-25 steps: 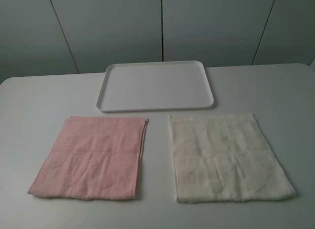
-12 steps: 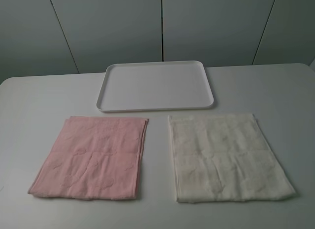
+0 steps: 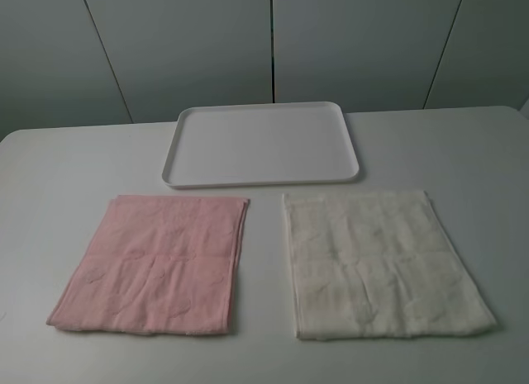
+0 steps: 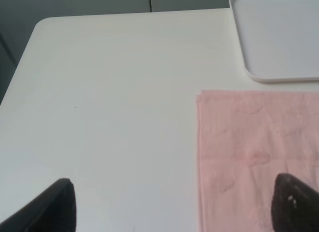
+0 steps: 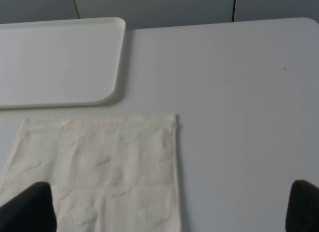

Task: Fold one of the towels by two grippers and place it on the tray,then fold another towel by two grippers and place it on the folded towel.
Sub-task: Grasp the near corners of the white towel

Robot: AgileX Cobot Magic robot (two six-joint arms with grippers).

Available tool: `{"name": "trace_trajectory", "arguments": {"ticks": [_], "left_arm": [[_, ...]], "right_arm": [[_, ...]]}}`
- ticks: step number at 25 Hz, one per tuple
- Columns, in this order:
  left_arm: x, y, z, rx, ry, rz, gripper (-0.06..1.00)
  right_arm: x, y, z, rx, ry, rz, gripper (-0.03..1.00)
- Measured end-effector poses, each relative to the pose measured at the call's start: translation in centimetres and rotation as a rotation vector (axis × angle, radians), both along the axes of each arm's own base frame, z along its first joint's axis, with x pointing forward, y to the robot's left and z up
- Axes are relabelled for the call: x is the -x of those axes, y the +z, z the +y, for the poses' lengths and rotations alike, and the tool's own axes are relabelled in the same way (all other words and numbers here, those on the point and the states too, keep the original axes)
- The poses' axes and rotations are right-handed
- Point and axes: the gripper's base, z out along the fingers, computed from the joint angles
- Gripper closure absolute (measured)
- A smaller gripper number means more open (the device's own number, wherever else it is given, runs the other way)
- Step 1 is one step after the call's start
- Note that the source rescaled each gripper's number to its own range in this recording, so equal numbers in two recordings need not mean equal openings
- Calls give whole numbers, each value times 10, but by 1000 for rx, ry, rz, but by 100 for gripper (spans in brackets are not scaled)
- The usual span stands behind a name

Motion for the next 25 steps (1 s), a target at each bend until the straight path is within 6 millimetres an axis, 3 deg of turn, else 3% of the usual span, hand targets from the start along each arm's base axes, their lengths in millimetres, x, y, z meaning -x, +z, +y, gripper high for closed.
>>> {"name": "trace_trajectory", "arguments": {"ticks": [10, 14, 19, 25], "left_arm": [[0, 0, 0, 0, 0, 2, -6], [-12, 0, 1, 16, -4, 78, -6], [-46, 17, 1, 42, -51, 132, -6], [-103, 43, -8, 71, -244, 113, -6]], "right_arm": [[3, 5, 0, 28, 15, -17, -3], [-1, 11, 0, 52, 29, 5, -3], [-30, 17, 1, 42, 63, 68, -3], [-80, 21, 9, 72, 174, 126, -3]]}}
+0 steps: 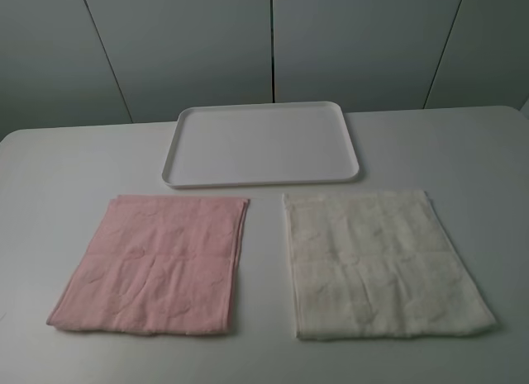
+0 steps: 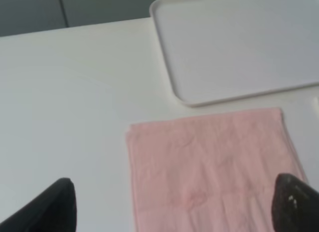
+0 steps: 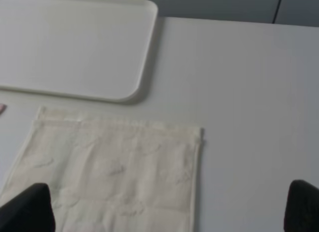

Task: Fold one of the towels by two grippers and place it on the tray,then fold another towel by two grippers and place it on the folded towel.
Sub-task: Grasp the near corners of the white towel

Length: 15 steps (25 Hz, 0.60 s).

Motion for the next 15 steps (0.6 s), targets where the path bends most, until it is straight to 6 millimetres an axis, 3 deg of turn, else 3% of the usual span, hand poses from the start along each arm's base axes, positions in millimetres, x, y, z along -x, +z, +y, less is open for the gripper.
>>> {"name": "trace_trajectory", "arguments": {"ticks": [9, 15], "left_arm": [[-88, 0, -2, -55, -219, 64, -4], [-128, -11, -36, -129, -434, 134, -4]], "right_arm": [[-87, 9, 17, 99, 222, 188, -3], [-128, -2, 36, 231, 402, 328, -3]]}}
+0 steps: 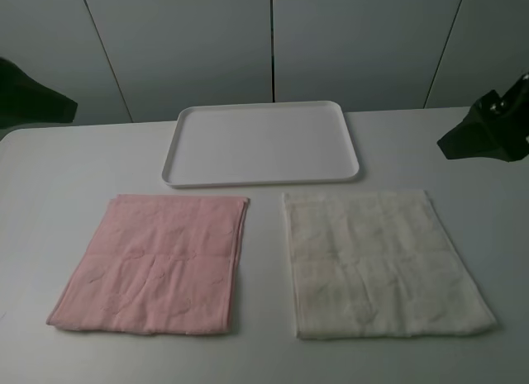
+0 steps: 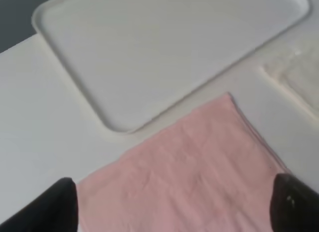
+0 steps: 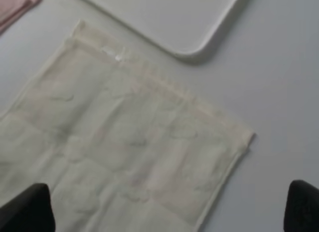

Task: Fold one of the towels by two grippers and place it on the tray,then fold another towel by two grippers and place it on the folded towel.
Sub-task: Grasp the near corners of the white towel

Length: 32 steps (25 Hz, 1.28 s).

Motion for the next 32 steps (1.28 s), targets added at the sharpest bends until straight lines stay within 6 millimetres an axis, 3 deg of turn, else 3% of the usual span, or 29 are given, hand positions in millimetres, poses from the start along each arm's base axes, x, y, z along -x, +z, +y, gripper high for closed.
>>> {"name": "trace_trajectory", "arguments": {"ticks": [4, 9, 14, 22, 26, 32], "left_arm": [[-15, -14, -36, -114, -158, 19, -4], [-22, -38, -75, -213, -307, 52, -4], [-13, -68, -123, -274, -477, 111, -4], [5, -101, -196, -417, -668, 137, -4], [9, -120, -220, -468, -715, 176, -4], [12, -141, -241, -500, -743, 233, -4]], "right_arm": [[-10, -11, 2, 83, 123, 38, -3], [-7, -15, 1, 187, 327, 46, -3], [-4, -19, 0, 253, 453, 56, -3], [4, -56, -4, 306, 564, 151, -3], [9, -72, -8, 344, 586, 161, -3], [17, -92, -13, 391, 608, 172, -3]]}}
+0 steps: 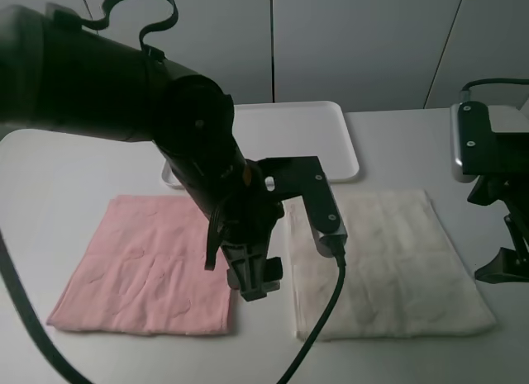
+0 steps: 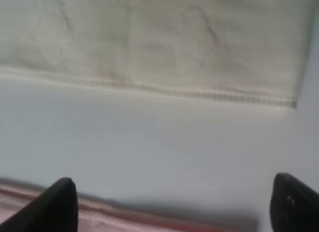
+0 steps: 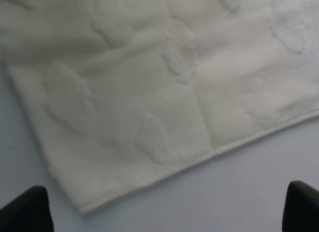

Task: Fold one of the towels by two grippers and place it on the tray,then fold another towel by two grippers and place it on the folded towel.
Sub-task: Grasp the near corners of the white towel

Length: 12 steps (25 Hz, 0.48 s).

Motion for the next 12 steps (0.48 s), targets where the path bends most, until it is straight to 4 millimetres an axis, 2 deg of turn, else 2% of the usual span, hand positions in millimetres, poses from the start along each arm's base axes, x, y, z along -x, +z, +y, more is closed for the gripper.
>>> {"name": "trace_trajectory", "arguments": {"ticks": [7, 12], "left_arm": [[22, 2, -27, 19, -86, -14, -4], [25, -6, -47, 10, -80, 7, -4]], "right_arm": [[11, -22, -4, 38, 55, 23, -3], [12, -31, -7, 80, 86, 59, -3]]}}
